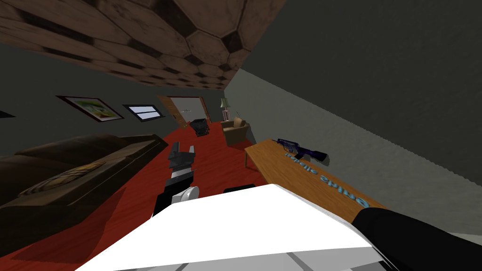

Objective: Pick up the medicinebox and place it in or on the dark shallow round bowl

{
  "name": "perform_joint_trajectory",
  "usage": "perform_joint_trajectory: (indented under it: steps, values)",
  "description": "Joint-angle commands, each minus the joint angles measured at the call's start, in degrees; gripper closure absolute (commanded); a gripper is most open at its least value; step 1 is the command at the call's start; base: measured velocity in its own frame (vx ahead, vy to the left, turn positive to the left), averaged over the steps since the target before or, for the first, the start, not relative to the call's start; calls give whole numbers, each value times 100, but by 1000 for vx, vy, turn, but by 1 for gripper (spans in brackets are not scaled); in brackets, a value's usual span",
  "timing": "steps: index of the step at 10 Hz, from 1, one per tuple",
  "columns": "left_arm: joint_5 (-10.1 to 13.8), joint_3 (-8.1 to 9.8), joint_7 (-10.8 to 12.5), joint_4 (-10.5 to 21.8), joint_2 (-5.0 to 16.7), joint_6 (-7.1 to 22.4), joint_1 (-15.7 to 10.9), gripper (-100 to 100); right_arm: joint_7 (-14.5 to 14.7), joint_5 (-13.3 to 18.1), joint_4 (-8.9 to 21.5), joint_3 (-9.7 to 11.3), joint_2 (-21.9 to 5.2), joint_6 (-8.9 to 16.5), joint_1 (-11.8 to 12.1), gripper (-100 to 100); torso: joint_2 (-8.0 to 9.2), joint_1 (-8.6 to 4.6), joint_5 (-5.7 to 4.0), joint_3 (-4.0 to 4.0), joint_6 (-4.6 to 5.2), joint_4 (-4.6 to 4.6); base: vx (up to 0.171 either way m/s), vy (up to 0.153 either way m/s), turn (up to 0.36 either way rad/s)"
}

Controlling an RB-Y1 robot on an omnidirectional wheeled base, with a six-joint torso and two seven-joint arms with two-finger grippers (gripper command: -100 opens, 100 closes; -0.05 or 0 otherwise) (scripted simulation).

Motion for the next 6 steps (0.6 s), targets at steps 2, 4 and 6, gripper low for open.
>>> perform_joint_trajectory:
  steps: [2, 4, 6]
  values:
    - [0, 0, 0, 0, 0, 0, 0, 0, 101, -65, 129, -79, -229, -276, 70, 100, -3, 9, 3, -2, -3, -1, -137, -6, -50]
    - [0, 0, 0, 0, 0, 0, 1, 0, 215, -134, 181, -162, -412, -471, 126, 100, -23, 3, 20, -21, 5, -22, -53, 2, 0]
    - [0, 0, 0, 0, 0, 0, 1, 0, 352, -233, 211, -269, -608, -679, 178, 100, -17, -5, 70, -34, 24, -55, -34, -15, -19]
